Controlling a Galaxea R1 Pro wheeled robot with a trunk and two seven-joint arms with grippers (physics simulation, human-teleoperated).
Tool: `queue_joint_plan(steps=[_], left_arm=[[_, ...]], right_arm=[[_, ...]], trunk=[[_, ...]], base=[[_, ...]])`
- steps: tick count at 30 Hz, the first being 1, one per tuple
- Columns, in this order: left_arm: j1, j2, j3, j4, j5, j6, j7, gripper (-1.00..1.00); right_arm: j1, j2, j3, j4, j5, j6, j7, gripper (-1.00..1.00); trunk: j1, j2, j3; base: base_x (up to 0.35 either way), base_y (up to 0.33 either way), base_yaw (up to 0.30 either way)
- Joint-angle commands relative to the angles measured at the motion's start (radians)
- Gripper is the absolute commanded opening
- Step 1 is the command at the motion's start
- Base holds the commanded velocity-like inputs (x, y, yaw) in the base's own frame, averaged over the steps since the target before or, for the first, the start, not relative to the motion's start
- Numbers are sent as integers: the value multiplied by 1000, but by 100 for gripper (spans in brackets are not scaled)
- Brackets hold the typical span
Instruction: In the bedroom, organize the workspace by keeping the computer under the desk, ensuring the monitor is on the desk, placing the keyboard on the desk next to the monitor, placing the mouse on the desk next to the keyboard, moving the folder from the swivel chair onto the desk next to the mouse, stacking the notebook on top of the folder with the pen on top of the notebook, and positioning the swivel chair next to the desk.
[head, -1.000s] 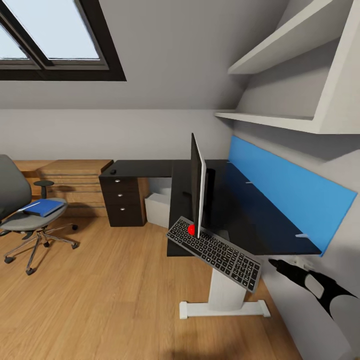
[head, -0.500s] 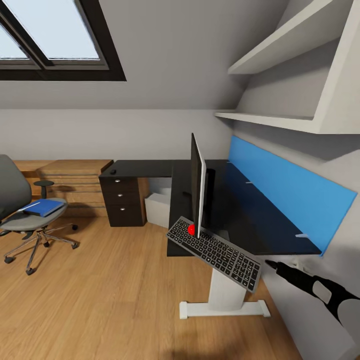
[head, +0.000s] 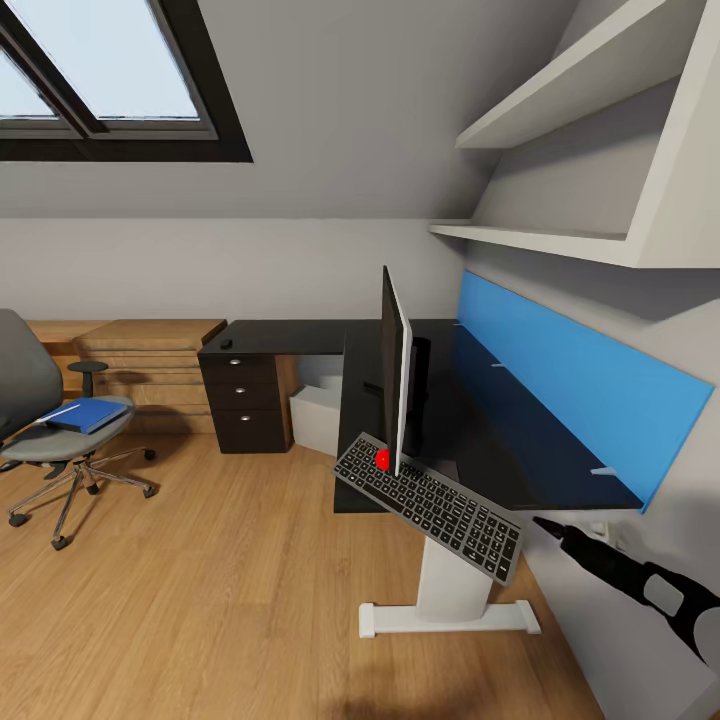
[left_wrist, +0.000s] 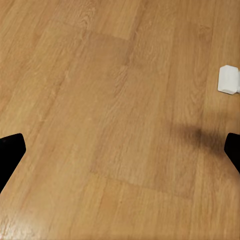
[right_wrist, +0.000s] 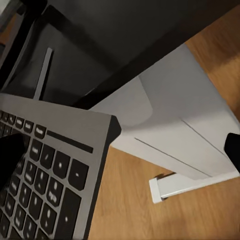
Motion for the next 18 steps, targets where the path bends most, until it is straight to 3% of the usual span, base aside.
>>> queue_joint_plan(steps=[1,7,18], left_arm=[[-1,0,-3,1,10,-3,-1,100],[-1,0,-3,0,10,-3,-1,100],[0,0,-3,0,10,-3,-2,100]], right_arm=[[-1,-2,-8,2,-3,10,8,100],[5,-6,-8,9,-10,9,39,100],[41,-7,-8,11,-12,-8,160,100]], trunk=[[0,-1,-1],[0,-1,-1],[0,-1,-1]], base=[[0,0,0],[0,0,0],[0,0,0]])
